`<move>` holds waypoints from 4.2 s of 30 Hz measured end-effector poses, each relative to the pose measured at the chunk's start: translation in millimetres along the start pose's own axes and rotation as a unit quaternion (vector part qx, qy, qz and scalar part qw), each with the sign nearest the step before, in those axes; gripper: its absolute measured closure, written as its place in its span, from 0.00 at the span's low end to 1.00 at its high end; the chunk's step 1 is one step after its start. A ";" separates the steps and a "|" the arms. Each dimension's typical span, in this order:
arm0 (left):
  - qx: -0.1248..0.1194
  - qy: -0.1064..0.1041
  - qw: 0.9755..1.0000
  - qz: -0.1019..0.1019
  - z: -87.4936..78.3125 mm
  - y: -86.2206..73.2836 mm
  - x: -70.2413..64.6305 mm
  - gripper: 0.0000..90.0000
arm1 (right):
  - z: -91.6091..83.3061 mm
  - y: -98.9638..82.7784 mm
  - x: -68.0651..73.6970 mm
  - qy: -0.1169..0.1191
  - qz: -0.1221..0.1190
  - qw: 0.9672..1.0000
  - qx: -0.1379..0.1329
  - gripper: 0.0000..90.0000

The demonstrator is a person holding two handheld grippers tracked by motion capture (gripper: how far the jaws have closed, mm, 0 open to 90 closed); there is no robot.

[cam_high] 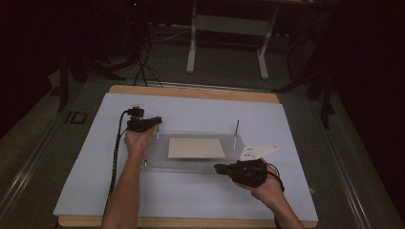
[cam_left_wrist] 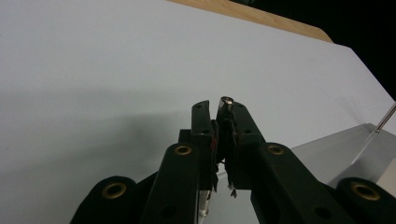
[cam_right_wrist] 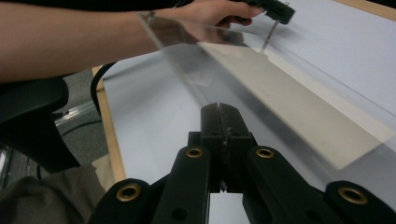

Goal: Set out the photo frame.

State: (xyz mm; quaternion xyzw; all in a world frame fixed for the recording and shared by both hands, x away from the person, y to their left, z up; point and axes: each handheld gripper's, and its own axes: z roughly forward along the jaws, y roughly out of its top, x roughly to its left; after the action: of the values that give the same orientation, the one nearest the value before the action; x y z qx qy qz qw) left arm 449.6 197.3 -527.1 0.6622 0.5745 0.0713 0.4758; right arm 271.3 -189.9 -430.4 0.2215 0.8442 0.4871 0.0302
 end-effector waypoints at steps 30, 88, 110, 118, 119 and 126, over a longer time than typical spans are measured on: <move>0.030 -0.016 0.999 -0.017 -1.0 6.5 3.3 0.91 | 37.4 -27.8 15.9 -0.117 -0.005 0.993 -0.031 1.00; -0.039 -0.003 0.980 0.197 -109.1 -57.1 -15.9 0.58 | 30.8 -12.3 11.2 -0.128 -0.003 0.990 -0.053 1.00; -0.034 -0.013 0.967 0.253 -119.7 -62.7 -23.4 0.63 | 27.1 -2.8 4.8 -0.129 0.011 0.990 -0.059 1.00; -0.027 -0.027 0.965 0.258 -118.1 -62.3 -26.8 0.63 | 26.2 3.1 2.3 -0.133 0.016 0.989 -0.066 1.00; -0.027 -0.034 0.966 0.257 -117.9 -61.9 -27.4 0.63 | 26.0 3.8 1.8 -0.133 0.015 0.989 -0.067 1.00; -0.027 -0.041 0.961 0.273 -114.0 -62.3 -36.5 0.60 | 25.2 7.7 -1.0 -0.133 0.016 0.989 -0.070 1.00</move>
State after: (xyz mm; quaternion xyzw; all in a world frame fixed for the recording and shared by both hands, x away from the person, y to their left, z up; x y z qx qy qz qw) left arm 321.4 222.5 -493.7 0.7831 0.3496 0.1871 0.4791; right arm 281.6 -166.6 -437.3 0.2950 0.7932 0.5112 0.1500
